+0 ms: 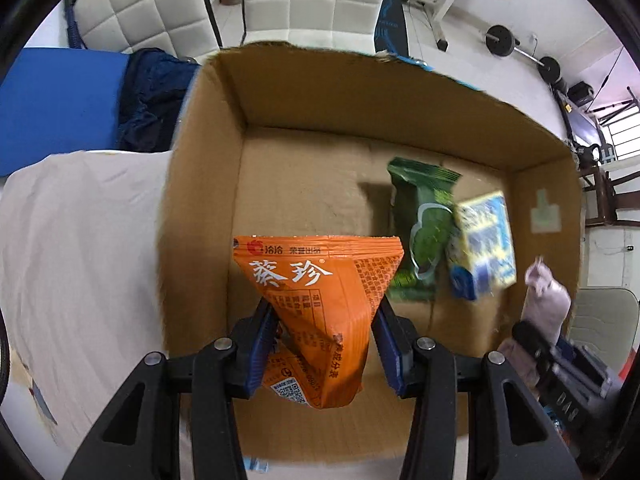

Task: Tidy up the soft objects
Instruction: 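Lower the orange bag and lavender cloth into the box, open both tools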

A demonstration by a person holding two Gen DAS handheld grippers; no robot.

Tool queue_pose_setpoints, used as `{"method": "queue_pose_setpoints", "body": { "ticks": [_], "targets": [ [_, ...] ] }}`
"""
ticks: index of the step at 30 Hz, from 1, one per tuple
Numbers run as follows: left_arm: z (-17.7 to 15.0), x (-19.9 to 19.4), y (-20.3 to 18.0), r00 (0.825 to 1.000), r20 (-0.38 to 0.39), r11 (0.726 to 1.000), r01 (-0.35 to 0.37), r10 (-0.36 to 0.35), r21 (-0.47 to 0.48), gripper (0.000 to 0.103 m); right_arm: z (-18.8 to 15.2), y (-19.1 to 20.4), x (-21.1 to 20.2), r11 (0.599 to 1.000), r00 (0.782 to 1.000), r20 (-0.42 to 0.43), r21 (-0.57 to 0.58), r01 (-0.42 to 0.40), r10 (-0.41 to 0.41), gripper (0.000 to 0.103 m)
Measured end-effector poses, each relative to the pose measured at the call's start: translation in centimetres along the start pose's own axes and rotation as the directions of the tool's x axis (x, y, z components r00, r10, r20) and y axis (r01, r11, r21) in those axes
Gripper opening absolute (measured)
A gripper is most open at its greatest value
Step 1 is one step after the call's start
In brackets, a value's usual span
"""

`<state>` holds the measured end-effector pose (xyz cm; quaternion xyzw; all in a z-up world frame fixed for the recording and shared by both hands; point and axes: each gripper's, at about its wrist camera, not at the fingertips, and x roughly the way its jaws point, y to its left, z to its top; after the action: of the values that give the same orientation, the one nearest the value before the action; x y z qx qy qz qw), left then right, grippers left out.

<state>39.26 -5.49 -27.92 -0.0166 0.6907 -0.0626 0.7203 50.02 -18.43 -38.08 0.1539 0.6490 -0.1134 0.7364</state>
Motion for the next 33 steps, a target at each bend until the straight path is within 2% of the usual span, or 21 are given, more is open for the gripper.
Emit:
{"method": "queue_pose_setpoints", "body": {
  "ticks": [6, 13, 14, 15, 18, 19, 20, 22, 24, 26, 33],
  "targets": [
    [2.6, 2.9, 0.1, 0.999, -0.037, 1.0, 0.001, 0.0, 0.01, 0.045, 0.1, 0.4, 3.4, 0.999, 0.998, -0.052, -0.012, 0.029, -0.03, 0.039],
    [4.2, 3.6, -0.1, 0.998, -0.06, 1.0, -0.016, 0.016, 0.011, 0.045, 0.1, 0.9, 5.0, 0.999, 0.993, -0.111, -0.032, 0.033, -0.036, 0.046],
    [4.3, 3.4, 0.0, 0.998, -0.053, 1.0, -0.017, 0.017, 0.005, 0.049, 0.2, 0.9, 5.2, 0.999, 0.993, -0.115, -0.029, 0.027, -0.03, 0.05],
    [4.3, 3.1, 0.1, 0.999, -0.046, 1.0, -0.012, 0.012, -0.001, 0.051, 0.2, 1.0, 5.2, 0.999, 0.993, -0.115, -0.025, 0.023, -0.026, 0.059],
    [4.2, 2.1, 0.2, 1.0, -0.022, 1.0, -0.015, 0.014, -0.004, 0.055, 0.1, 1.3, 4.6, 0.999, 0.995, -0.091, -0.035, 0.029, -0.033, 0.067],
    [4.2, 1.7, 0.1, 1.0, -0.013, 1.0, -0.017, 0.017, -0.004, 0.061, 0.2, 1.4, 4.4, 0.999, 0.996, -0.086, -0.038, 0.03, -0.033, 0.069],
    [4.0, 1.2, 0.1, 1.0, 0.001, 1.0, -0.018, 0.018, -0.002, 0.071, 0.2, 1.6, 4.1, 0.999, 0.996, -0.08, -0.04, 0.025, -0.028, 0.072],
    [3.7, 0.5, 0.4, 0.999, 0.028, 1.0, -0.024, 0.024, -0.004, 0.083, 0.1, 2.0, 3.5, 0.999, 0.998, -0.058, -0.045, 0.029, -0.032, 0.08],
    [2.8, -0.5, 0.6, 0.998, 0.057, 0.999, -0.034, 0.034, -0.001, 0.089, 0.0, 2.5, 3.0, 0.998, 0.999, -0.041, -0.055, 0.033, -0.035, 0.094],
    [1.8, -1.5, 0.7, 0.995, 0.086, 0.999, -0.046, 0.046, 0.001, 0.096, 0.0, 2.7, 2.6, 0.997, 0.999, -0.018, -0.062, 0.041, -0.042, 0.101],
    [-1.8, -4.2, 0.6, 0.983, 0.175, 0.998, -0.06, 0.056, 0.017, 0.098, -1.8, 2.7, 0.4, 0.994, 0.997, 0.052, -0.085, 0.067, -0.063, 0.103]
  ]
}}
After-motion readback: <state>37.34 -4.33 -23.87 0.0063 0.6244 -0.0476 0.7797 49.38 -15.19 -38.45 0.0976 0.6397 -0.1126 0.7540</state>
